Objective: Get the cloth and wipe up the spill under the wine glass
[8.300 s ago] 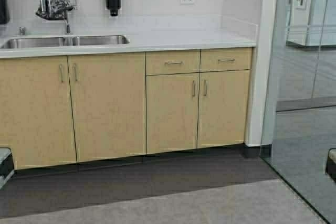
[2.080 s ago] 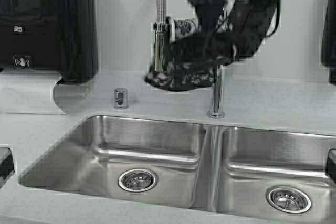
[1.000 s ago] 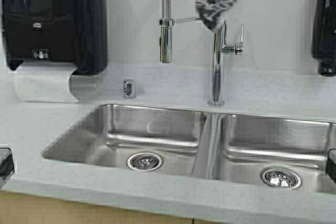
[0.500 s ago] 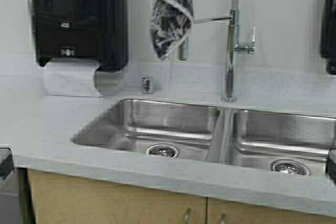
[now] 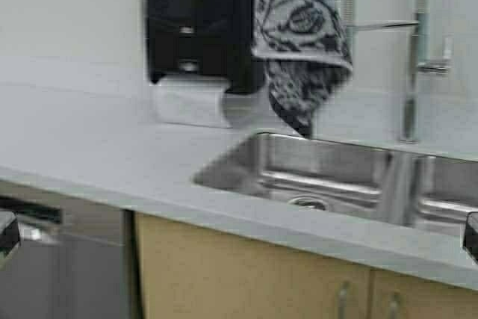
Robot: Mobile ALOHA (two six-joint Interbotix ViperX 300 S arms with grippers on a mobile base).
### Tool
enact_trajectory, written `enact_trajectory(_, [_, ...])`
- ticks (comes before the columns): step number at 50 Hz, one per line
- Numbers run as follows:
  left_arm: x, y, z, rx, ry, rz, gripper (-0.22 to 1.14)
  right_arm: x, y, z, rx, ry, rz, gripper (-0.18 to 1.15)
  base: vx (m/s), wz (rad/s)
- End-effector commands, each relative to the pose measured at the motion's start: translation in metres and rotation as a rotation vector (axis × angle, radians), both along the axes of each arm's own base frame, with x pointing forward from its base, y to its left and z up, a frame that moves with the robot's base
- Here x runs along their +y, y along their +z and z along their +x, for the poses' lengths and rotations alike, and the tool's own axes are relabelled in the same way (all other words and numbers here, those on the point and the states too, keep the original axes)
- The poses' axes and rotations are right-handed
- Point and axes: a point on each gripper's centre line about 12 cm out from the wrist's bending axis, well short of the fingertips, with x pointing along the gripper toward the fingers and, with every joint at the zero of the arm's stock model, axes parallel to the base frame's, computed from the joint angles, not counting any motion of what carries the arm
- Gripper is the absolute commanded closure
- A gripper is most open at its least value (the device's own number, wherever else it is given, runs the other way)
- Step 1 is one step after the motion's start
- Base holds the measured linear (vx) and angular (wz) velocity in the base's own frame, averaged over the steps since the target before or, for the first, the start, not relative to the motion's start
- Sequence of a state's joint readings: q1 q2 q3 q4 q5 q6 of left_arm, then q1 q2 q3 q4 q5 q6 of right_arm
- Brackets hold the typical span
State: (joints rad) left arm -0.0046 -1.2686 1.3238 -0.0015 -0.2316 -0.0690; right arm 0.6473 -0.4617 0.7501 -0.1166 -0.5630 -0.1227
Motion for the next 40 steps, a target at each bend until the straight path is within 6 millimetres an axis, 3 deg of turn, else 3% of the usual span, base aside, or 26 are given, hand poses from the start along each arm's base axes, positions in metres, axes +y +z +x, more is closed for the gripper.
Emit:
enact_trajectory(1, [0.000,0.007,0.001,-0.015,0.001,-0.003,0.89,-0.008,-0.006,-0.012,0.003,0.004,0.001,0.90,-0.11,0.49])
enact_trajectory(8, [0.000,0.008,0.000,-0.020,0.001,-0.003,0.89,-0.014,-0.018,-0.019,0.027,-0.001,-0.002,0.90,-0.11,0.54])
enact_trajectory(16, [0.000,0.008,0.001,-0.018,0.001,-0.003,0.89,-0.016,-0.018,-0.016,0.031,-0.013,0.005,0.90,-0.12,0.61])
enact_trajectory(40, [0.000,0.007,0.003,-0.009,0.002,-0.002,0.89,-0.044,-0.032,0.009,0.062,-0.137,-0.003,0.90,-0.09,0.51])
